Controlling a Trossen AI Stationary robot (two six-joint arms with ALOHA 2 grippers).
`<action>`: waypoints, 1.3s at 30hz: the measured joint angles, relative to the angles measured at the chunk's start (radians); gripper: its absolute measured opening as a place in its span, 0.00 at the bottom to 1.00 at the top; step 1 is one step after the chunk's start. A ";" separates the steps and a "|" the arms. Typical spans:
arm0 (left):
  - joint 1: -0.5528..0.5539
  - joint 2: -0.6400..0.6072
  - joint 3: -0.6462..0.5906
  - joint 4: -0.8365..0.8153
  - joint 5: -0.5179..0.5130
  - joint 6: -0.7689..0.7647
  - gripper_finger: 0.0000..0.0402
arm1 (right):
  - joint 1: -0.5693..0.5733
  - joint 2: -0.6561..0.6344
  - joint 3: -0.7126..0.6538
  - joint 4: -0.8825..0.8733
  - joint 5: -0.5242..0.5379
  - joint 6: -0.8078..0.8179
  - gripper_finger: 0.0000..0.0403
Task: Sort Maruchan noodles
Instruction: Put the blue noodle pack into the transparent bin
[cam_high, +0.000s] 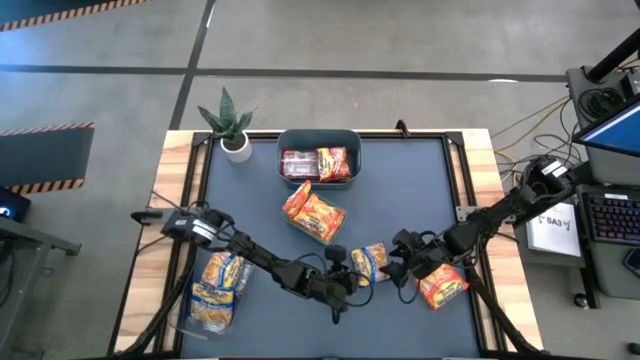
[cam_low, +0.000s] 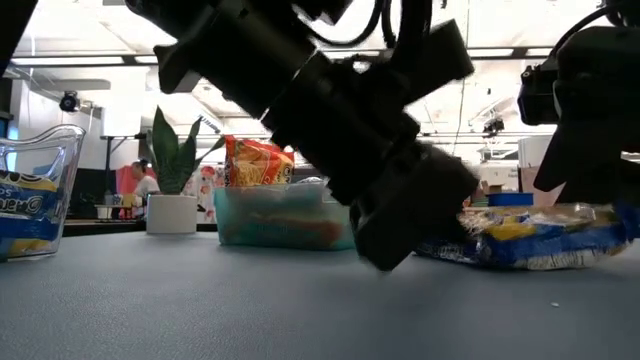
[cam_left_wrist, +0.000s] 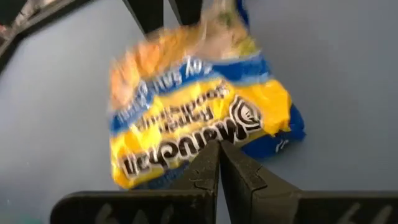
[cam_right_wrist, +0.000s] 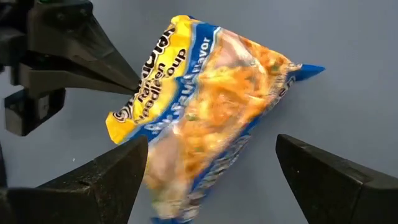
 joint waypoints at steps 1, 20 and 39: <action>0.000 0.002 -0.001 -0.007 -0.001 -0.007 0.00 | 0.000 0.000 0.000 0.000 0.001 -0.001 0.85; -0.023 0.003 0.038 -0.047 0.003 -0.021 0.00 | 0.000 0.000 0.000 0.000 0.045 0.002 0.85; 0.015 0.036 0.085 -0.043 -0.020 0.010 0.00 | 0.000 0.011 0.000 0.000 0.025 -0.004 0.85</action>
